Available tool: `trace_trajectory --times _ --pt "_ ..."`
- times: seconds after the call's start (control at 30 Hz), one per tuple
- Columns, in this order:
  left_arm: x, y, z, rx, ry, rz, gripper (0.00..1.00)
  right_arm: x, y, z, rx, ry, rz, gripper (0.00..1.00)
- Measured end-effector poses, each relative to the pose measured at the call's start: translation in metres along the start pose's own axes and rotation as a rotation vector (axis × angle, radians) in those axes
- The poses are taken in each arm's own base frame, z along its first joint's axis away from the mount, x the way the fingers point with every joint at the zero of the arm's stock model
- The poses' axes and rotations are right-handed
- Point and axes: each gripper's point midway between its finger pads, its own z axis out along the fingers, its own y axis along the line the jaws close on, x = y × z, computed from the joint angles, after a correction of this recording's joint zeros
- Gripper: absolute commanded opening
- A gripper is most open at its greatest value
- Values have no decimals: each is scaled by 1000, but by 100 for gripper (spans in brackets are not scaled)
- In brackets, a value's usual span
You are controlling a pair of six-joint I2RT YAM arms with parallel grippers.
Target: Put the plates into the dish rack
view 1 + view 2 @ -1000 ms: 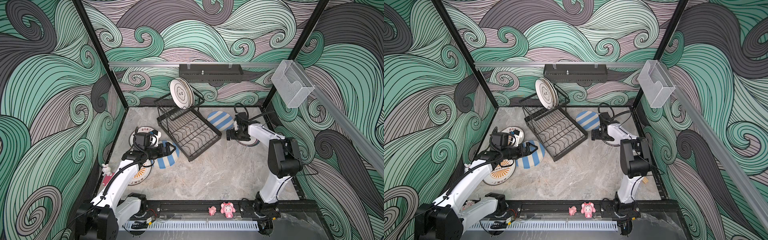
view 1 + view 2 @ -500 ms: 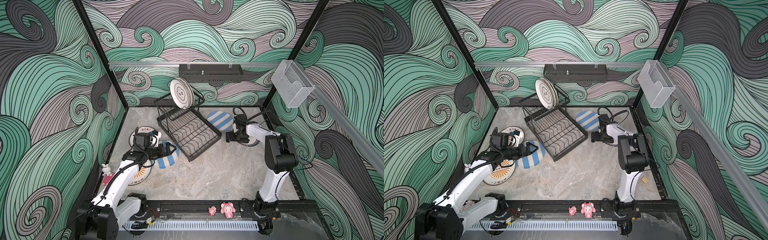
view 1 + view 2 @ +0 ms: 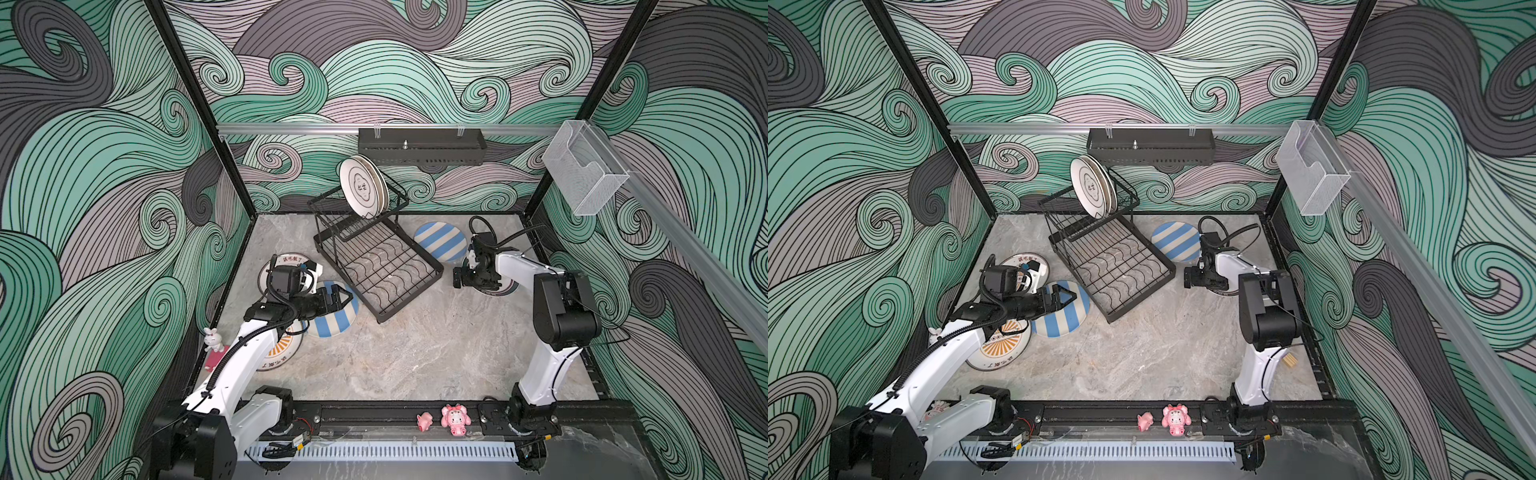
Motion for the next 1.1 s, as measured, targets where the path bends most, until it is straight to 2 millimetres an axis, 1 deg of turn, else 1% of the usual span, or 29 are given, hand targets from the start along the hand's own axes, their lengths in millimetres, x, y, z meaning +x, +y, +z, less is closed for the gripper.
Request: trace_trajectory --times 0.13,0.2,0.27,0.37,0.53,0.6,0.73,0.9,1.1 --pt "2 -4 0 7 10 10 98 7 6 -3 -39 2 13 99" --pt "-1 -8 -2 12 8 18 99 13 9 -6 -64 1 21 99" --pt "-4 -12 -3 21 2 29 99 23 13 -10 -93 5 32 99" --pt "-4 -14 -4 23 0 33 99 38 16 -16 -119 17 49 99" --pt "2 -17 -3 24 21 43 99 62 24 -25 -168 21 70 98" --pt "4 -20 -4 26 23 54 98 73 31 -28 -181 25 63 98" --pt "10 -26 -2 31 33 81 99 99 55 -35 -230 45 16 98" --pt "21 -37 3 39 64 123 98 131 83 -43 -286 64 -35 97" --pt "32 -45 8 36 87 150 99 164 138 -48 -402 75 -134 97"
